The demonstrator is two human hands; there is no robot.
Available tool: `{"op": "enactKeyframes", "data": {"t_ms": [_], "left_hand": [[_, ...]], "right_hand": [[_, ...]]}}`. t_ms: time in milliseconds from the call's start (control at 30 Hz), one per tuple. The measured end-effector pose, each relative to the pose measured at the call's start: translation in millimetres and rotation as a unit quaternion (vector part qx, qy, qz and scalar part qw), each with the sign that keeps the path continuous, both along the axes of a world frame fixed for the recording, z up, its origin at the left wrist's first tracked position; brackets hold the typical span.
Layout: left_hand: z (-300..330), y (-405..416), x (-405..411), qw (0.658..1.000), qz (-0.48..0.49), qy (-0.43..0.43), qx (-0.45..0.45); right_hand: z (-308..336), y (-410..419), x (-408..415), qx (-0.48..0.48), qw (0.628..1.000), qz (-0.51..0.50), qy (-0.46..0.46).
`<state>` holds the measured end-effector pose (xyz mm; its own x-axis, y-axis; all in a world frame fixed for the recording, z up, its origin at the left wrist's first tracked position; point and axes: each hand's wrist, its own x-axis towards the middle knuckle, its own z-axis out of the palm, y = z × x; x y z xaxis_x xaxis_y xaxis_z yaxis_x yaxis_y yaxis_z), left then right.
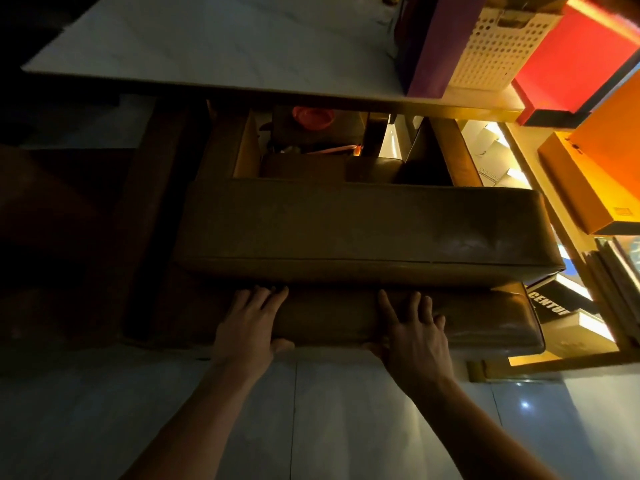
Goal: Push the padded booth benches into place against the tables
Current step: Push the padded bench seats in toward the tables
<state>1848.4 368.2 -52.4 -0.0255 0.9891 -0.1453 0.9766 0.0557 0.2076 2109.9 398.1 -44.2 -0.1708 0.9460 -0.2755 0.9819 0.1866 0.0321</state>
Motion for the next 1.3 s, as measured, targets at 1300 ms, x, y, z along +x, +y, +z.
{"op": "enactKeyframes", "data": {"t_ms": [1300], "left_hand": [[-17.3,-10.4,6.4,0.999,0.007,-0.024,0.036]], "right_hand": [[3.8,12.0,8.0,-0.038,0.999,0.001,0.027]]}}
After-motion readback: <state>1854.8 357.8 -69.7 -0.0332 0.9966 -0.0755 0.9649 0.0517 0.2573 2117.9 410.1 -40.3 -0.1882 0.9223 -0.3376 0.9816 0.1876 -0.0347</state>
